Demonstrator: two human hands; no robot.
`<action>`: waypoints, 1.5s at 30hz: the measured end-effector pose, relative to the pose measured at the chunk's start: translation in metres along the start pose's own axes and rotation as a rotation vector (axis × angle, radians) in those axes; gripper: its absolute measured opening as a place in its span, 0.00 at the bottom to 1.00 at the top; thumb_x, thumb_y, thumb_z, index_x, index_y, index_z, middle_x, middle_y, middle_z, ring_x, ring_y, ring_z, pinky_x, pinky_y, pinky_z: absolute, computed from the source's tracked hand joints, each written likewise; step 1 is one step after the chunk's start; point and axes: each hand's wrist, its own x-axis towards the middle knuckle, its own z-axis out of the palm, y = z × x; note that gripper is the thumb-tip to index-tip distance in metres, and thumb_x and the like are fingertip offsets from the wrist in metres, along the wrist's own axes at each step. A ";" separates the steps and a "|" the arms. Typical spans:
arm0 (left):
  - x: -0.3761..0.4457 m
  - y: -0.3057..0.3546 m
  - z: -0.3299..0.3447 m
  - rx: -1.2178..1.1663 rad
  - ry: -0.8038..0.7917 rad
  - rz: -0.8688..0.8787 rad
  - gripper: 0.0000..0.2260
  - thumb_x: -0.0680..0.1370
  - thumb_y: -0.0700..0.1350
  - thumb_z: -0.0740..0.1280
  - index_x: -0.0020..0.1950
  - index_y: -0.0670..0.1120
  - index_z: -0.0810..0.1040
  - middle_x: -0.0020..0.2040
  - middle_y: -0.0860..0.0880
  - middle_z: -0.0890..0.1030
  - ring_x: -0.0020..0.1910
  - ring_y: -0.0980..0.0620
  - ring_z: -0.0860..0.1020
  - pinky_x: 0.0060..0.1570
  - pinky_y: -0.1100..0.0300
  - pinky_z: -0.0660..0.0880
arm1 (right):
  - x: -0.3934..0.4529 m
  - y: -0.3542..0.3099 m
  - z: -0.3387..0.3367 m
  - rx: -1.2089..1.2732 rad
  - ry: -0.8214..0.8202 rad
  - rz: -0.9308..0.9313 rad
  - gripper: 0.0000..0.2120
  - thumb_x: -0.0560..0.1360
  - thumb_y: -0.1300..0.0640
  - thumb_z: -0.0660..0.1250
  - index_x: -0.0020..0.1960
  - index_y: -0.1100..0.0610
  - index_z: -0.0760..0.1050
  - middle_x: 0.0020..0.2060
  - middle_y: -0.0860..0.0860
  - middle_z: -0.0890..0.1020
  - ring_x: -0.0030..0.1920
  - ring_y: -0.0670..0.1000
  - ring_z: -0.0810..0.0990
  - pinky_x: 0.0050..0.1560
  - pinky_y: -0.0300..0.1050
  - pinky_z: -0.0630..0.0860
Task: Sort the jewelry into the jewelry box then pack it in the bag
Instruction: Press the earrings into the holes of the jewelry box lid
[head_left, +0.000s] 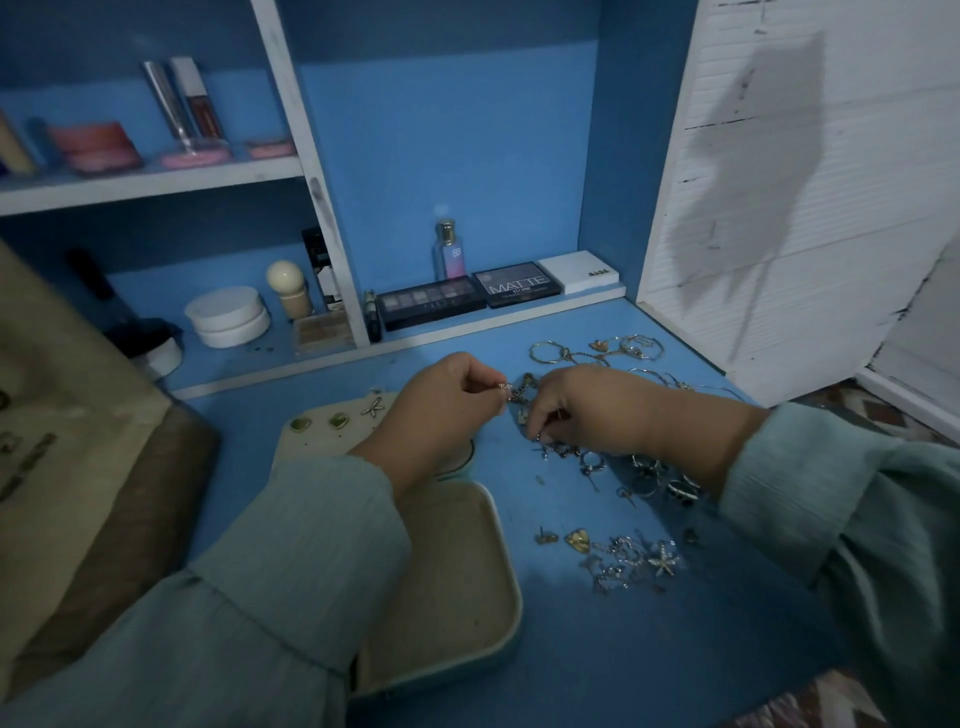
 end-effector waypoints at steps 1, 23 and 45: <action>0.000 -0.001 0.000 -0.001 -0.002 0.004 0.06 0.74 0.43 0.69 0.41 0.52 0.75 0.41 0.54 0.82 0.42 0.59 0.79 0.40 0.72 0.72 | 0.000 0.000 0.000 -0.005 0.004 0.009 0.09 0.75 0.61 0.65 0.52 0.54 0.81 0.42 0.39 0.74 0.44 0.42 0.72 0.46 0.35 0.70; -0.008 0.002 0.003 0.136 -0.025 0.059 0.06 0.74 0.47 0.70 0.40 0.52 0.74 0.41 0.53 0.81 0.39 0.58 0.77 0.38 0.65 0.71 | -0.023 0.001 0.007 -0.021 0.063 -0.071 0.08 0.74 0.56 0.68 0.52 0.50 0.81 0.44 0.43 0.71 0.50 0.45 0.74 0.51 0.40 0.71; -0.009 0.002 0.005 0.178 -0.096 0.132 0.06 0.76 0.43 0.67 0.47 0.55 0.79 0.34 0.60 0.75 0.28 0.71 0.71 0.29 0.78 0.65 | -0.035 0.004 -0.002 -0.002 0.056 -0.064 0.06 0.74 0.58 0.66 0.41 0.52 0.71 0.37 0.41 0.69 0.37 0.37 0.68 0.40 0.26 0.65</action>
